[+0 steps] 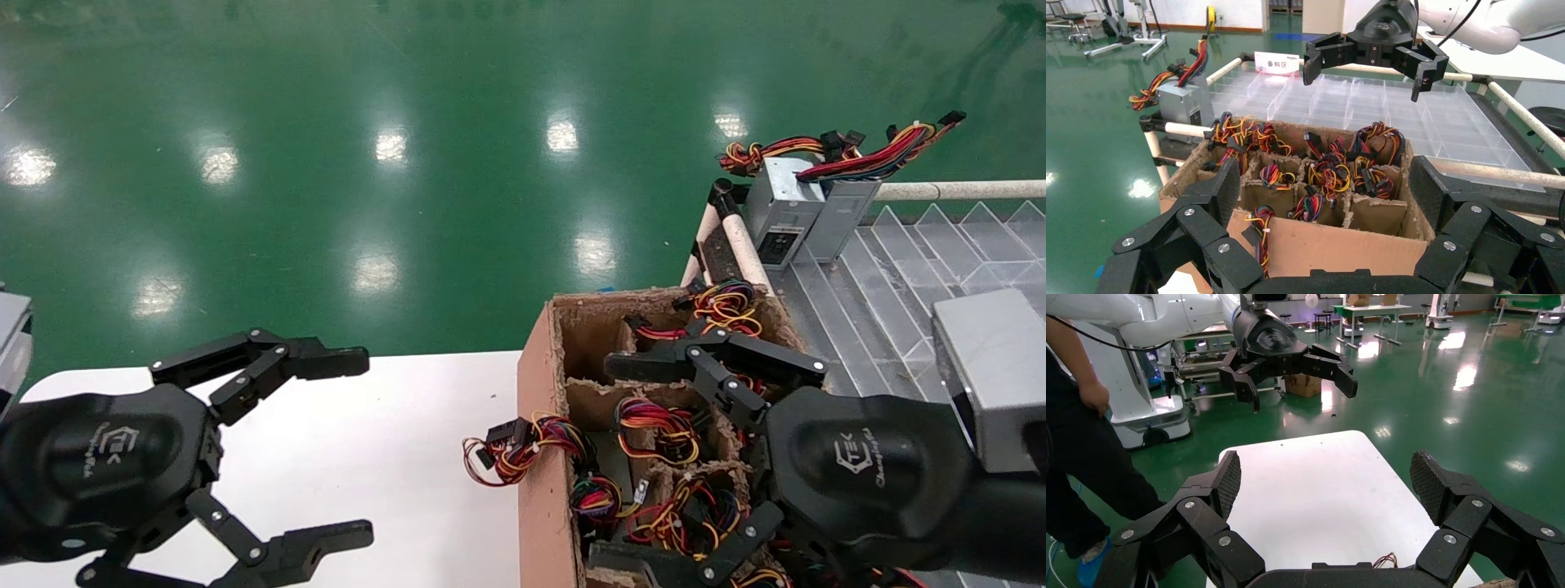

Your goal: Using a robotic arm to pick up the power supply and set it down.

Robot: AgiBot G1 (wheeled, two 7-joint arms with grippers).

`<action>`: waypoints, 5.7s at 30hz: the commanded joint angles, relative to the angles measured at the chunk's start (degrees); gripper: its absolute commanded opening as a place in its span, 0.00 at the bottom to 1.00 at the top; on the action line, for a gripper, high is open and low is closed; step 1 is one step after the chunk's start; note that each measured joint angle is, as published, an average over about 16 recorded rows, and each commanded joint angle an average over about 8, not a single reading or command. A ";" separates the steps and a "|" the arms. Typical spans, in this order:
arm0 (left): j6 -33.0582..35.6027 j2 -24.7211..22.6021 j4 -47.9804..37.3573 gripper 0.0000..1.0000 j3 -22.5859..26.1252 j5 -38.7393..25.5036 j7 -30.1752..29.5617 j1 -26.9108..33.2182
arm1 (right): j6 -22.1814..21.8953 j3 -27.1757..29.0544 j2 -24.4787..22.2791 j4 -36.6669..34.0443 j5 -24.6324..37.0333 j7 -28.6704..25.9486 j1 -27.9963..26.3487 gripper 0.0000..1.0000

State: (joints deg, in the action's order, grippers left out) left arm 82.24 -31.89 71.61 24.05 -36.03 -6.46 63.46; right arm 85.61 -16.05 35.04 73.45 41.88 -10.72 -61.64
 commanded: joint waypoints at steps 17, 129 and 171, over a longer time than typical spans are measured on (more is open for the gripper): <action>0.00 0.00 0.00 1.00 0.00 0.00 0.00 0.00 | 0.00 0.00 0.00 0.00 0.00 0.00 0.00 1.00; 0.00 0.00 0.00 0.00 0.00 0.00 0.00 0.00 | -5.05 -6.27 2.33 -1.26 18.43 2.36 -4.37 0.53; 0.00 0.00 0.00 0.00 0.01 0.00 0.00 0.00 | -1.42 -12.51 6.00 -5.67 27.90 1.03 -9.43 0.00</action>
State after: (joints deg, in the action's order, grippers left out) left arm 82.24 -31.89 71.60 24.06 -36.03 -6.46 63.46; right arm 84.27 -28.44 40.89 67.66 69.61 -9.66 -71.13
